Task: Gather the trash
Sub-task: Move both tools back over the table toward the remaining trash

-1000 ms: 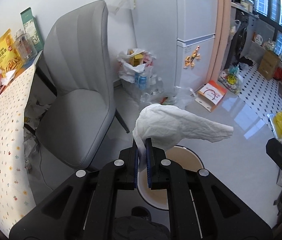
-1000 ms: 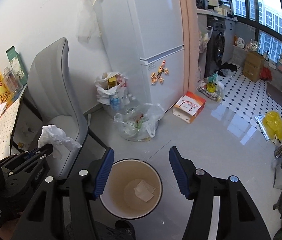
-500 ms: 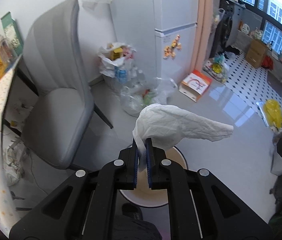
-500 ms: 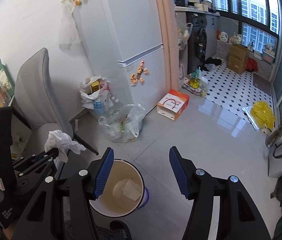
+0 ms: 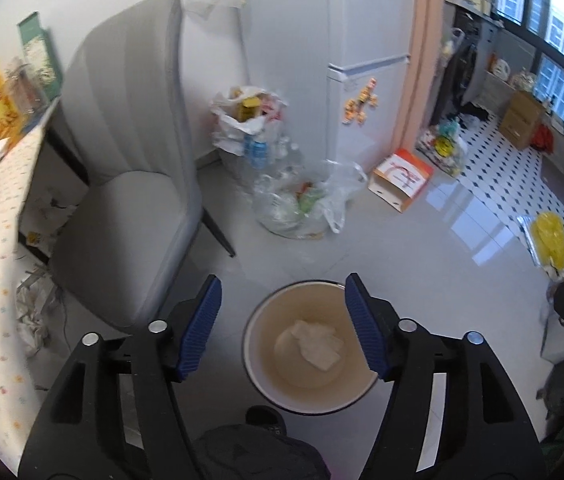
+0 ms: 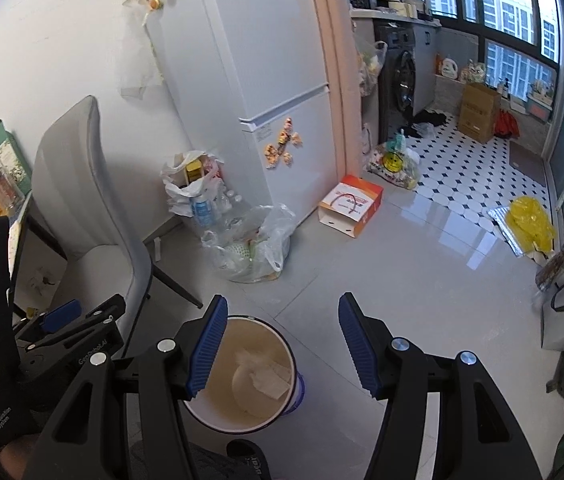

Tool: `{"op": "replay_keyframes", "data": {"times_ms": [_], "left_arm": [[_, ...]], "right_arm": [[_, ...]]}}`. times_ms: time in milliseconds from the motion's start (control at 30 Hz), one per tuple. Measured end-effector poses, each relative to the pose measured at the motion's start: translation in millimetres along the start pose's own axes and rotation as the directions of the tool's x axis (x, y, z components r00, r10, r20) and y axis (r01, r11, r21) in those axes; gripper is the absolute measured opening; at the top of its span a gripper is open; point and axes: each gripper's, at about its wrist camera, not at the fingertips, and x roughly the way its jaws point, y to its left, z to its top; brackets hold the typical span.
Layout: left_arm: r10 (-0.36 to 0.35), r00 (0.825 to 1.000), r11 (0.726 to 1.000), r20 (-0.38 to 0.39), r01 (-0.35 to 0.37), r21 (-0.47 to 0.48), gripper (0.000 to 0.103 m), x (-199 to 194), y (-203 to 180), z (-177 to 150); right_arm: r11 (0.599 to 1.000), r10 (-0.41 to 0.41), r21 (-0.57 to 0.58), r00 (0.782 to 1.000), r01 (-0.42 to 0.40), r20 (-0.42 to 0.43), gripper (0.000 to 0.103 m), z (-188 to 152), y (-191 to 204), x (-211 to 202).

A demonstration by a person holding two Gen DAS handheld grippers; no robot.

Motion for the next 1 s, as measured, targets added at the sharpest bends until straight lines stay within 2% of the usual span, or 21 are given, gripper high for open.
{"op": "replay_keyframes", "data": {"times_ms": [100, 200, 433, 800, 1000], "left_arm": [[0.024, 0.999, 0.999, 0.022, -0.023, -0.023, 0.070, -12, 16, 2], [0.046, 0.997, 0.998, 0.057, -0.043, -0.053, 0.078, -32, 35, 2], [0.090, 0.987, 0.988, 0.135, -0.071, -0.138, 0.091, -83, 93, -10], [0.148, 0.966, 0.952, 0.213, -0.081, -0.295, 0.095, -149, 186, -49], [0.197, 0.954, 0.929, 0.227, -0.108, -0.353, 0.095, -177, 231, -75]], "right_arm": [[1.000, 0.018, -0.012, 1.000, -0.018, 0.016, 0.066, 1, 10, -8], [0.999, 0.042, -0.021, 0.999, -0.042, 0.011, 0.067, 1, 26, -13], [0.990, 0.090, -0.112, 0.993, -0.082, 0.074, 0.080, -3, 81, -58], [0.958, 0.173, -0.256, 0.975, -0.132, 0.142, 0.087, -25, 168, -131], [0.935, 0.223, -0.310, 0.965, -0.172, 0.139, 0.088, -46, 207, -158]]}}
